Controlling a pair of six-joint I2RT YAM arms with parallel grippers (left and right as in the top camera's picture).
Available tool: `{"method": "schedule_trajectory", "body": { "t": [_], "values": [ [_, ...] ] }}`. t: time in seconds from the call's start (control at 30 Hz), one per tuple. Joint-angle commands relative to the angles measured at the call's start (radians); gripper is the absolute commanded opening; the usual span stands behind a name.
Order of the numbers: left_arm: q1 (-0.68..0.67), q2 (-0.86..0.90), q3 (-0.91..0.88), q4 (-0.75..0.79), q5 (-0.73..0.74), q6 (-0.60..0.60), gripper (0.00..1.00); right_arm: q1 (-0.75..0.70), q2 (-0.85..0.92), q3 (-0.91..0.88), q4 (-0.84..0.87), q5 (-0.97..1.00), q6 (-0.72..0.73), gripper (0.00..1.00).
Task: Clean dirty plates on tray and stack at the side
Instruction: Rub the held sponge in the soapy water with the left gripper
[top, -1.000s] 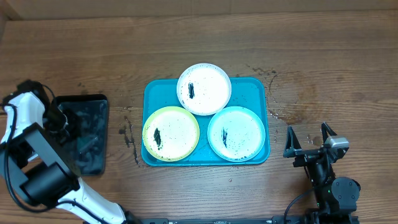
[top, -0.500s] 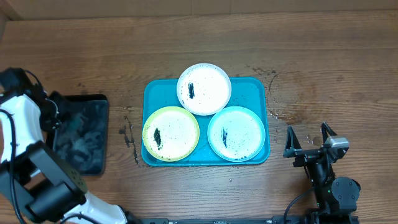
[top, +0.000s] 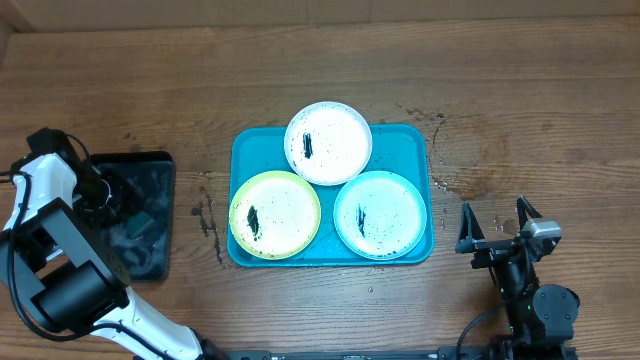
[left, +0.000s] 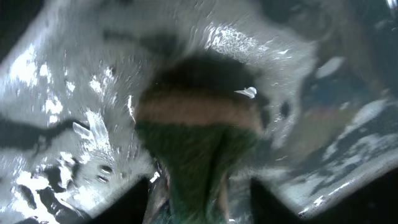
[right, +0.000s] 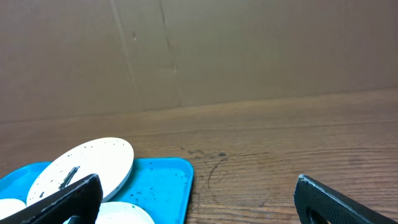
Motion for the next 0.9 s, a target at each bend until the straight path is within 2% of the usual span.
{"method": "schedule_trajectory", "body": {
  "t": [0.0,0.13,0.4,0.87],
  "values": [
    [0.000,-0.003,0.002,-0.021,-0.015,-0.002,0.61,0.005,-0.007,-0.010,0.004,0.009,-0.004,1.00],
    [-0.001,-0.003,0.002,-0.059,-0.016,-0.002,0.69,0.005,-0.007,-0.010,0.004,0.009,-0.004,1.00],
    [-0.001,-0.001,0.000,-0.056,-0.031,-0.002,0.57,0.005,-0.007,-0.010,0.004,0.009,-0.004,1.00],
    [-0.001,-0.001,-0.025,-0.012,-0.066,-0.003,0.58,0.005,-0.007,-0.010,0.004,0.009,-0.004,1.00]
  ]
}}
